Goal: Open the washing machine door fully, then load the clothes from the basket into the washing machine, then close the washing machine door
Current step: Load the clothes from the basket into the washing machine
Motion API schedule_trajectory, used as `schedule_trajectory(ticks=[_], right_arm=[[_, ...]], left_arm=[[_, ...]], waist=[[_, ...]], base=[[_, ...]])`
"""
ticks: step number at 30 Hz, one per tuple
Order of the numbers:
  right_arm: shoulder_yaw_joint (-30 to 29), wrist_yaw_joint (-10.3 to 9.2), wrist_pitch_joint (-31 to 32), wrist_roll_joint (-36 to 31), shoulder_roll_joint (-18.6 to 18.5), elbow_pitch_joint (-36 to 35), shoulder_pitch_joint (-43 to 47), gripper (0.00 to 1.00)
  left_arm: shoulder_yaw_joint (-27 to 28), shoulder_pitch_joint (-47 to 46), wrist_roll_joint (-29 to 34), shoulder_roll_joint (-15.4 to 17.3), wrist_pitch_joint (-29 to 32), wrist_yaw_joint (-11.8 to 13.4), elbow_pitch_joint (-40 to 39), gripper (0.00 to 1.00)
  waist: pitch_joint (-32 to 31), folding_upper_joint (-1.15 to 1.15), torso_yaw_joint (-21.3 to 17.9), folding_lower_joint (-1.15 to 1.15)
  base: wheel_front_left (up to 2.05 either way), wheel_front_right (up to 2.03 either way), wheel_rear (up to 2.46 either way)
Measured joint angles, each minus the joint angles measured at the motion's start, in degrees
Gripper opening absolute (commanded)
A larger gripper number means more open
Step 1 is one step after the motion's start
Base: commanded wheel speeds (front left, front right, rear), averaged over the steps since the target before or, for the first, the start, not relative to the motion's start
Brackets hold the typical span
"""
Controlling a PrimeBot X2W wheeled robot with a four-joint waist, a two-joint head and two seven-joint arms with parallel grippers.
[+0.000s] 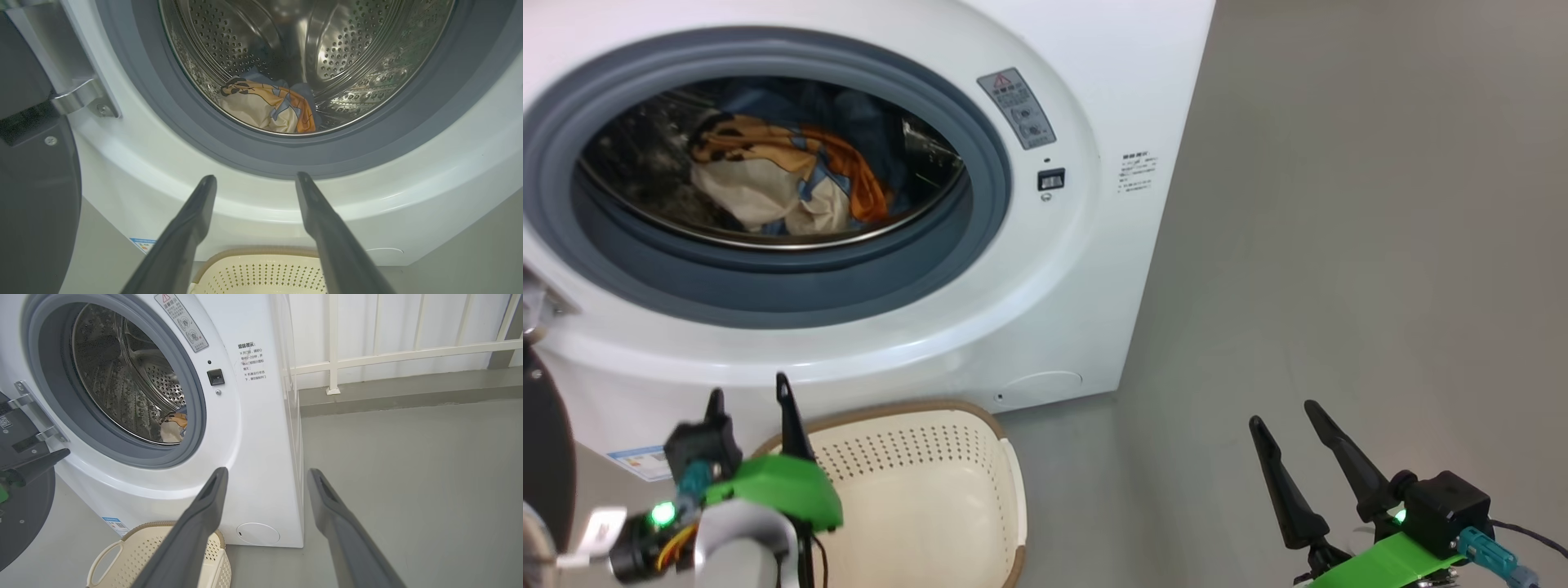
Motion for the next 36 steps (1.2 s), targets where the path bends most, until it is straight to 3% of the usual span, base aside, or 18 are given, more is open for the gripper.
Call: schedule_trajectory(ticks=[14, 27, 36], right_arm=[[-0.79, 0.00, 0.00, -1.67, -0.23, -0.57, 2.81, 1.00], [-1.30, 0.00, 0.00, -2.22, -0.02, -1.08, 5.17, 1.00], [-1.22, 0.00, 0.00, -2.74, 0.01, -1.36, 5.30, 1.00]], left_arm=[[-1.31, 19.39, -0.82, 0.07, 0.00, 3.27, -19.54, 1.00], [-2.43, 27.44, -1.02, 0.31, 0.00, 3.97, -25.84, 1.00], [-2.81, 28.93, -0.03, 0.37, 0.00, 2.49, -26.13, 1.00]], waist=[[-4.43, 0.00, 2.30, 0.00], [-7.13, 0.00, 5.26, -0.01], [-8.18, 0.00, 5.36, 0.00]], base=[[0.00, 0.00, 0.00], [0.00, 0.00, 0.00], [0.00, 0.00, 0.00]])
